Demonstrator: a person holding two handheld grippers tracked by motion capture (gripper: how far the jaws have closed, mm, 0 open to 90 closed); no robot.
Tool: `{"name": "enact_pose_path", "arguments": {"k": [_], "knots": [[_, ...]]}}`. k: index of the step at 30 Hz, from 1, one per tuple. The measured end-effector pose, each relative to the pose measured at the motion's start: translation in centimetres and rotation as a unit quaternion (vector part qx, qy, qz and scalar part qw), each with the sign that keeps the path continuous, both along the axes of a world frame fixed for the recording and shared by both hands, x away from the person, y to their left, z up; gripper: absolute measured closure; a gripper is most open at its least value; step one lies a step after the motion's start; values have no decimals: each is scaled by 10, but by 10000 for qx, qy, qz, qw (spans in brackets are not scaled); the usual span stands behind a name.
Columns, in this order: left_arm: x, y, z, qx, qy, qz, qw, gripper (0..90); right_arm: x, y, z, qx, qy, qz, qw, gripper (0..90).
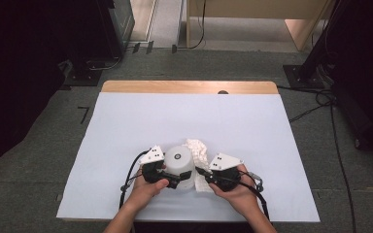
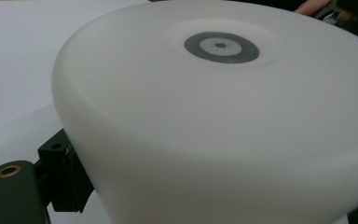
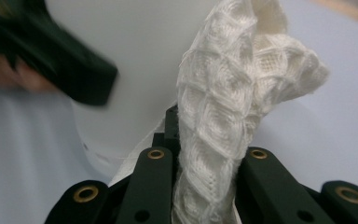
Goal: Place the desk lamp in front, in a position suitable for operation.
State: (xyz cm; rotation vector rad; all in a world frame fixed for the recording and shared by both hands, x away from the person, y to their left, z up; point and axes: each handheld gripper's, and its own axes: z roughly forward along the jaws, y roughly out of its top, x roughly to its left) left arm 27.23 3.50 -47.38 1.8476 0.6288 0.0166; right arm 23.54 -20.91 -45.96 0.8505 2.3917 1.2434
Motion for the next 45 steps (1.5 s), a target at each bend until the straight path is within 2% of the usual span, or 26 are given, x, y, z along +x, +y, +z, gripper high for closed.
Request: {"name": "enact_pose_path", "arguments": {"k": [2,7,9,11,12,13,15,18,19,22,24,27,29,32,33,34,37,40,41,43,44,45], "knots": [[0,-1,0,4,-22,16,10000,81,0,-1,0,34,7,-31,10000,797],[0,-1,0,-7,-16,14,10000,81,-7,-2,18,447,-460,-60,9979,795],[1,0,0,-31,11,18,10000,81,-7,-1,16,407,-396,-9,9984,796],[1,0,0,-31,1,27,10000,81,-4,-1,9,245,-143,36,9996,795],[0,-1,0,-3,-48,38,10000,82,-2,-2,4,112,-13,25,9999,795],[-2,-2,1,120,-208,105,9997,82,0,-2,1,4,-46,3,10000,795],[-5,-5,3,402,-572,293,9971,82,1,-6,2,78,-74,-139,9998,795],[-3,-2,7,369,-752,500,9952,82,2,-16,10,314,-170,-399,9986,794],[-2,-1,7,430,-837,579,9939,82,3,-19,11,349,-216,-499,9979,794],[-1,-4,1,902,-1111,702,9872,81,6,-27,9,371,-125,-700,9968,791],[-1,-4,0,867,-1117,663,9877,81,7,-30,6,395,-74,-774,9962,787],[-2,-5,0,881,-1175,689,9868,80,8,-33,5,518,15,-769,9957,785],[-4,-6,0,996,-1303,780,9834,69,8,-33,5,534,30,-792,9954,785],[-11,-10,-3,1144,-1319,960,9799,37,8,-33,4,485,10,-805,9956,780],[-14,-12,-4,1170,-1334,1088,9781,32,8,-33,4,478,-3,-815,9955,779],[-17,-14,-4,1225,-1342,1262,9752,28,8,-34,4,478,-8,-828,9954,779],[-22,-22,-2,1185,-1158,1818,9693,30,8,-34,4,480,-12,-869,9951,779],[-26,-32,-2,1310,-894,2296,9603,34,7,-33,4,460,-18,-866,9952,779],[-26,-34,-3,1319,-780,2415,9582,52,7,-33,4,444,-23,-866,9952,779],[-26,-33,-2,1258,-681,2497,9577,72,7,-33,5,435,-25,-872,9952,779],[-25,-31,-2,1249,-685,2456,9589,77,7,-34,5,439,-32,-867,9953,779],[-25,-29,-2,1230,-678,2380,9611,78,7,-34,5,444,-48,-878,9951,779]]}}
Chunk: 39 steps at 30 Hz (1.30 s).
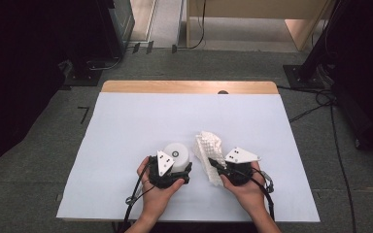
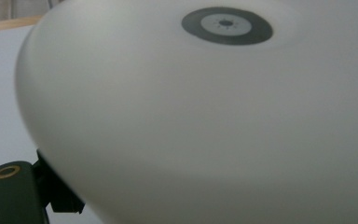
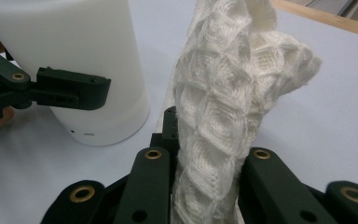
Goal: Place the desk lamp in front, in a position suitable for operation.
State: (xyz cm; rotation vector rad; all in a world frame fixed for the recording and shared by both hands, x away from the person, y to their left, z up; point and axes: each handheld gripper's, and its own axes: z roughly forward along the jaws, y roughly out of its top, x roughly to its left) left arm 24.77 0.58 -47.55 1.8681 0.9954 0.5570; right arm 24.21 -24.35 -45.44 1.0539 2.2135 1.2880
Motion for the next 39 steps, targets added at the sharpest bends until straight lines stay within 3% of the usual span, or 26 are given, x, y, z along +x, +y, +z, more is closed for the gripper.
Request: {"name": "enact_pose_path", "arguments": {"k": [2,3,4,5,7,9,10,13,15,20,23,28,31,34,39], "knots": [[3,5,0,-68,1,-292,9995,80,0,-2,1,34,2,-31,10000,779],[6,9,0,-208,58,-523,9984,80,0,-3,3,69,3,-24,10000,779],[10,14,0,-488,170,-839,9951,81,-1,-3,4,142,-4,-15,9999,779],[14,19,-1,-834,316,-1169,9891,81,-2,-4,7,240,-31,29,9997,778],[24,28,-3,-1417,618,-1874,9701,81,-5,-4,15,481,-129,230,9985,778],[29,32,-5,-1622,859,-2346,9546,82,-11,-1,24,628,-290,463,9965,778],[30,32,-6,-1606,945,-2548,9489,81,-14,1,29,673,-392,566,9954,778],[31,31,-7,-1575,976,-2664,9459,81,-20,7,38,714,-583,746,9929,778],[33,32,-8,-1714,1105,-2713,9407,82,-21,13,37,680,-592,783,9928,778],[34,33,-8,-1722,1158,-2764,9384,81,-17,27,22,360,-525,835,9945,780],[36,35,-9,-1784,1246,-2766,9360,81,-14,30,11,164,-358,858,9955,781],[40,39,-10,-1953,1372,-2766,9309,81,-10,30,-4,-222,-5,1064,9941,785],[38,36,-10,-1895,1312,-2748,9335,81,-10,28,-6,-204,26,1069,9941,785],[37,34,-9,-1828,1263,-2753,9353,81,-13,30,2,-87,-198,1005,9947,786],[35,32,-8,-1705,1185,-2790,9376,82,-15,32,15,335,-554,894,9939,780]]}}
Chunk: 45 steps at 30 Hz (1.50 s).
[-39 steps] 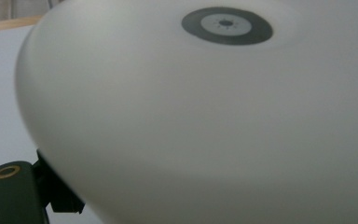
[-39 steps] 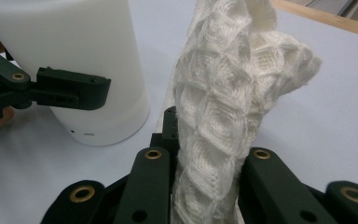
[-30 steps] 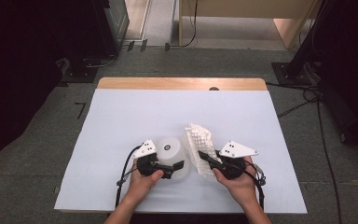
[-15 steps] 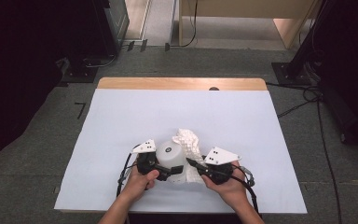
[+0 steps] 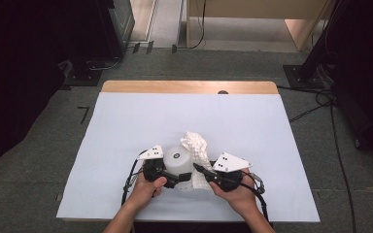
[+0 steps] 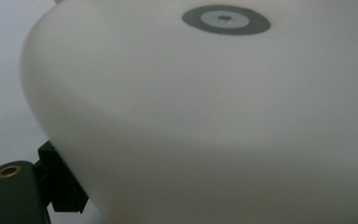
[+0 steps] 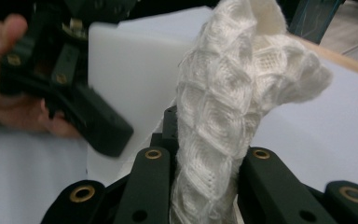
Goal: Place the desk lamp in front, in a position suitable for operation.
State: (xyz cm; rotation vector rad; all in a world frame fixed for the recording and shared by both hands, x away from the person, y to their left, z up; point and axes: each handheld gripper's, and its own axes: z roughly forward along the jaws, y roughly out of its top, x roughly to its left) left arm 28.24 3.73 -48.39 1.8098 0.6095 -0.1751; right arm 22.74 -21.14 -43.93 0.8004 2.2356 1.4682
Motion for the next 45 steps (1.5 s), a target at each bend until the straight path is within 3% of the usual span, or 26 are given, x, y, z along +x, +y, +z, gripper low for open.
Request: {"name": "enact_pose_path", "arguments": {"k": [2,4,6,8,12,17,21,24,25,28,30,32,33,35,36,37,39,40,43,45], "knots": [[1,1,0,-8,18,2,10000,82,1,0,-1,20,31,-9,10000,783],[2,2,-1,-54,98,21,9999,82,2,-1,-6,-35,208,40,9998,789],[3,3,-1,-88,154,14,9998,82,4,-4,-13,-160,522,124,9984,790],[2,1,-1,-42,84,6,10000,82,6,-7,-19,-327,773,209,9962,794],[1,-1,1,49,19,-12,10000,82,4,-7,-14,-333,600,137,9975,795],[-1,-4,3,160,-68,-25,9998,82,2,-4,0,53,164,32,9998,792],[0,-3,3,153,-49,-43,9999,82,4,-6,-3,65,371,94,9992,794],[0,-3,3,149,-32,-43,9999,82,5,-8,-11,-116,612,179,9979,795],[0,-4,3,156,-62,-35,9999,82,5,-9,-13,-193,677,184,9974,796],[-4,-7,6,370,-328,37,9988,82,6,-10,-13,-401,556,-9,9976,795],[-6,-9,9,706,-689,292,9947,81,7,-14,-10,-327,537,-188,9978,795],[-11,-12,13,1205,-1202,602,9836,81,9,-20,-8,-243,526,-384,9976,795],[-12,-13,15,1371,-1413,637,9784,80,10,-23,-7,-222,512,-467,9974,795],[-14,-15,17,1588,-1669,659,9709,80,12,-30,-8,-173,490,-616,9967,795],[-14,-15,16,1658,-1718,680,9687,80,12,-32,-8,-161,512,-662,9964,795],[-13,-15,14,1713,-1701,690,9680,80,13,-34,-9,-153,543,-707,9959,795],[-10,-13,12,1611,-1603,708,9713,79,14,-36,-11,-142,545,-759,9955,795],[-10,-11,12,1589,-1592,762,9714,76,14,-36,-11,-138,561,-774,9953,795],[-11,-9,15,1558,-1661,918,9694,0,14,-37,-12,-155,559,-771,9953,794],[-14,-9,15,1557,-1670,1074,9677,0,14,-37,-12,-152,559,-768,9954,794]]}}
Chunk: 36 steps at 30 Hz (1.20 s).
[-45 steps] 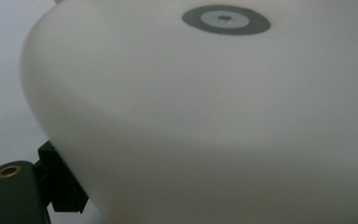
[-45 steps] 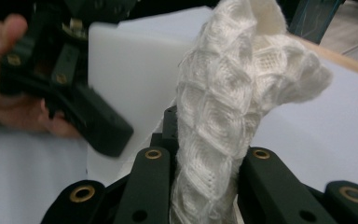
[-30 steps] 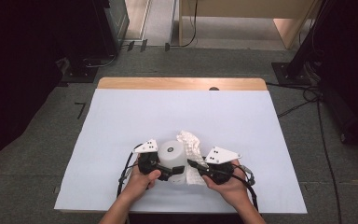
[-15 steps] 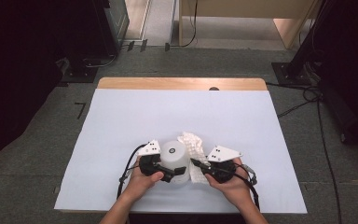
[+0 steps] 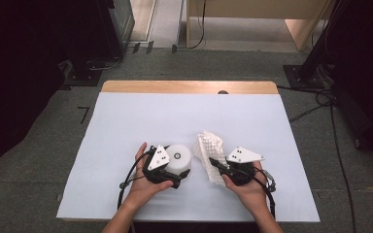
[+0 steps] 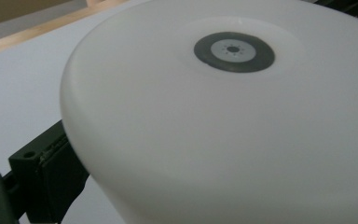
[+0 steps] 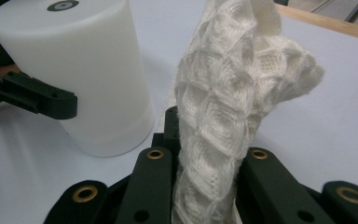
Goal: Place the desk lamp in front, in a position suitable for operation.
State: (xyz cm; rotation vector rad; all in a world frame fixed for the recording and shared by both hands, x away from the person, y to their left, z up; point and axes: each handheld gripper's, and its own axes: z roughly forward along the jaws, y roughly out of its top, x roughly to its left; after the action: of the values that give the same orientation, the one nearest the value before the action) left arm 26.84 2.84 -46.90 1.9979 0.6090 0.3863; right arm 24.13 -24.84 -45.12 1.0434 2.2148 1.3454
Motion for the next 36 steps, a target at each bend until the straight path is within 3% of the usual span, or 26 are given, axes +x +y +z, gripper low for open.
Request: {"name": "enact_pose_path", "arguments": {"k": [3,6,10,12,17,19,20,22,23,25,26,27,28,31,33,36], "knots": [[-8,-4,-5,-27,53,415,9991,0,1,-1,0,24,6,-22,10000,794],[-14,-11,-5,-101,83,843,9964,0,1,-2,-1,19,-1,-48,10000,794],[-22,-21,-5,-140,295,1558,9872,0,1,-1,-1,12,-5,-38,10000,794],[-26,-24,-6,-152,292,1666,9855,18,1,-2,-1,0,-21,-40,10000,794],[-22,-18,-5,-225,297,1549,9872,73,0,-3,0,48,-39,-83,9999,794],[-16,-11,-5,-391,383,1292,9901,73,-1,-4,2,101,-47,-74,9999,794],[-11,-6,-5,-562,504,1019,9919,74,-2,-4,4,138,-65,-65,9999,794],[-2,5,-6,-966,756,452,9914,76,-4,-4,9,260,-123,40,9996,793],[2,8,-6,-1114,869,131,9899,76,-5,-4,12,326,-171,115,9993,792],[8,14,-6,-1335,1092,-405,9842,77,-9,-1,19,437,-289,234,9984,792],[11,16,-8,-1448,1229,-586,9800,77,-11,1,22,472,-345,287,9979,792],[14,18,-10,-1599,1431,-747,9738,77,-13,3,25,514,-403,323,9973,792],[15,19,-10,-1700,1515,-869,9698,77,-14,6,27,547,-452,371,9968,792],[14,18,-5,-1774,1588,-1219,9636,78,-19,15,34,606,-598,523,9950,791],[12,13,0,-1728,1612,-1422,9612,78,-23,22,39,641,-716,600,9936,788],[11,11,3,-1912,1666,-1460,9562,78,-26,29,43,660,-791,671,9924,787]]}}
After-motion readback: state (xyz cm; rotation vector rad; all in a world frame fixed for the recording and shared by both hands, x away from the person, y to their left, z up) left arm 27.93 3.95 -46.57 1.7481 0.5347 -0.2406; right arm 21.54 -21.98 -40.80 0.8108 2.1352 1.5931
